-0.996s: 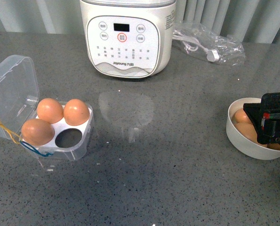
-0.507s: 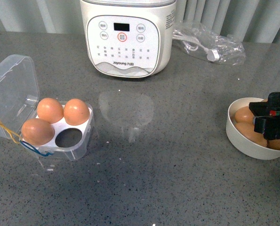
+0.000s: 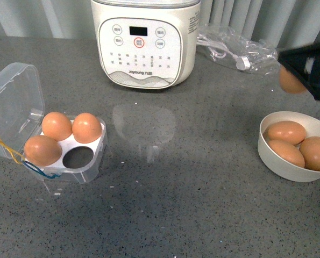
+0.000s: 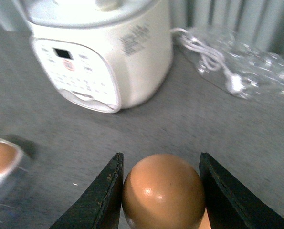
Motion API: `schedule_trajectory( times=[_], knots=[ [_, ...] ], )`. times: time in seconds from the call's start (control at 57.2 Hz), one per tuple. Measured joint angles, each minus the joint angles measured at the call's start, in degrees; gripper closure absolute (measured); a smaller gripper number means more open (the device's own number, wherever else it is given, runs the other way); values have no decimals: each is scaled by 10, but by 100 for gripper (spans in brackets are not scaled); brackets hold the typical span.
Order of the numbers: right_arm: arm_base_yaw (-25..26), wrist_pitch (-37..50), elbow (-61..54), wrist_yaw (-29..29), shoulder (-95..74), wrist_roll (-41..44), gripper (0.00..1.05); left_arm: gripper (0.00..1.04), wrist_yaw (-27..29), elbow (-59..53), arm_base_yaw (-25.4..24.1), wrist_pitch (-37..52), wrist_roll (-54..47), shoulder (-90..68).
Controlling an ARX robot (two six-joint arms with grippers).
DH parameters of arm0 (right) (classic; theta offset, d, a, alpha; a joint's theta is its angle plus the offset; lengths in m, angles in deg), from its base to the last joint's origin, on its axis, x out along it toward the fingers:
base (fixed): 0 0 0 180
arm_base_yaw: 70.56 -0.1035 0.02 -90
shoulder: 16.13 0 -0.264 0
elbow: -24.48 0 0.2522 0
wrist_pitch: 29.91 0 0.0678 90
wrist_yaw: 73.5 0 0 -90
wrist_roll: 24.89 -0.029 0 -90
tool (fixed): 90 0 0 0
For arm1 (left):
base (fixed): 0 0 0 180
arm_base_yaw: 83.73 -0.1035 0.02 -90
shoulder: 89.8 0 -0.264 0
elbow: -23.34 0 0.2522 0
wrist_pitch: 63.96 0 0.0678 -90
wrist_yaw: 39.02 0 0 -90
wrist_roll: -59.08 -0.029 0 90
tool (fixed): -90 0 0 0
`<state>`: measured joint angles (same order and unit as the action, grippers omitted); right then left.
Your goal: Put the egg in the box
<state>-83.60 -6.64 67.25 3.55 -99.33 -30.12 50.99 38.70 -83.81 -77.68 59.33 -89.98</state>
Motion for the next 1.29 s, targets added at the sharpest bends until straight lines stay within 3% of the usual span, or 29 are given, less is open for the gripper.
schedule_trajectory(
  times=[0.227,0.402,0.769,1.293],
  knots=[
    [-98,24,84,-32,-94,-25,64,7,0,0,0,0,0,0],
    [-140,65,166,-71,-195,-59,64,7,0,0,0,0,0,0],
    [-197,84,249,-168,-292,-110,64,7,0,0,0,0,0,0],
    [-242,17,280,-202,-351,-61,64,7,0,0,0,0,0,0]
  ],
)
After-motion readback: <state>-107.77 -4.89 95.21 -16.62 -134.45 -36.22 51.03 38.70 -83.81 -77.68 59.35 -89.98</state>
